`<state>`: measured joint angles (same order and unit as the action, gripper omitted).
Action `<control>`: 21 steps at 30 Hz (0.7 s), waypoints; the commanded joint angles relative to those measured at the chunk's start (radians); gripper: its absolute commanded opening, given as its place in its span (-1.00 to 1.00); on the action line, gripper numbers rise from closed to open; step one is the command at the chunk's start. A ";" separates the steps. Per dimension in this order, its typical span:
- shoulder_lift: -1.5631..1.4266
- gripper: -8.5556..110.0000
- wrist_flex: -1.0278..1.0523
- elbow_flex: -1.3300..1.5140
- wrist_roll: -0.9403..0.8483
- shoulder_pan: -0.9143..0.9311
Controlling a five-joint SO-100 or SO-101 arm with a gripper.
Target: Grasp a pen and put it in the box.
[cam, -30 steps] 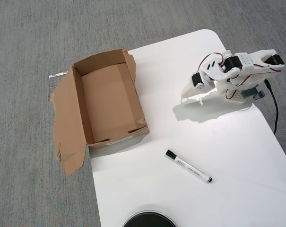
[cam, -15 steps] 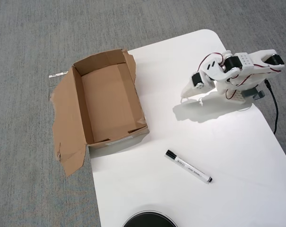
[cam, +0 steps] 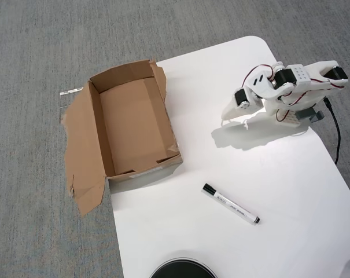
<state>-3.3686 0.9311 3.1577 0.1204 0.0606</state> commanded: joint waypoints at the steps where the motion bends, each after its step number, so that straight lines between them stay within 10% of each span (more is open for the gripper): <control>1: -0.057 -0.84 -0.011 0.025 0.002 0.002; 21: -0.057 -0.84 -0.011 0.025 -0.001 -0.005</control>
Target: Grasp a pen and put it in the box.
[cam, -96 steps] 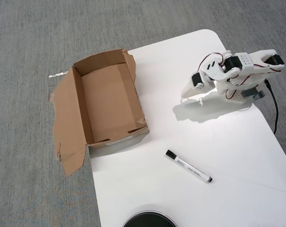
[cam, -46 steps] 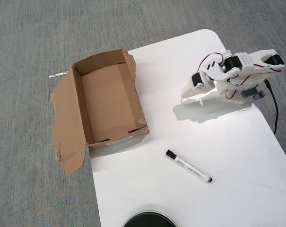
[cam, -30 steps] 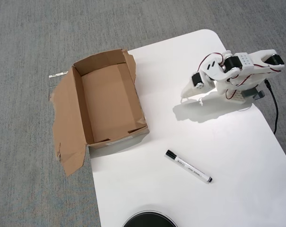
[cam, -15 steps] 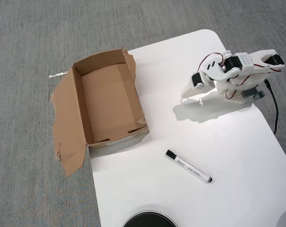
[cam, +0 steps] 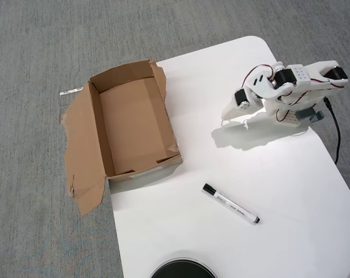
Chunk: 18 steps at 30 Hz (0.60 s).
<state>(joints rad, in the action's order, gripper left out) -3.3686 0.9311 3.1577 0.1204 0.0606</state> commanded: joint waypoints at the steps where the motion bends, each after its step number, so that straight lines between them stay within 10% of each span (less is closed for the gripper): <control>1: -0.057 -0.84 -0.011 0.025 -0.001 -0.005; 18: -0.058 -0.84 -0.012 -0.093 -0.002 0.007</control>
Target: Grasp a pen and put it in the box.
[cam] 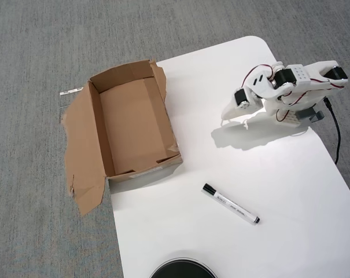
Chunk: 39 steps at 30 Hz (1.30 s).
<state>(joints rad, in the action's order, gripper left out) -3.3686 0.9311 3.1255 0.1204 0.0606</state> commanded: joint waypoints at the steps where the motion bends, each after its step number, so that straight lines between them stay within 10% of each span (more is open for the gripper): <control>1: -0.058 -0.84 -0.012 -0.087 -0.002 0.005; 39: -0.057 -0.84 0.000 -0.694 -0.002 0.005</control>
<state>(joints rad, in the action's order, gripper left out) -3.3686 0.9296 2.4490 0.1204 0.0606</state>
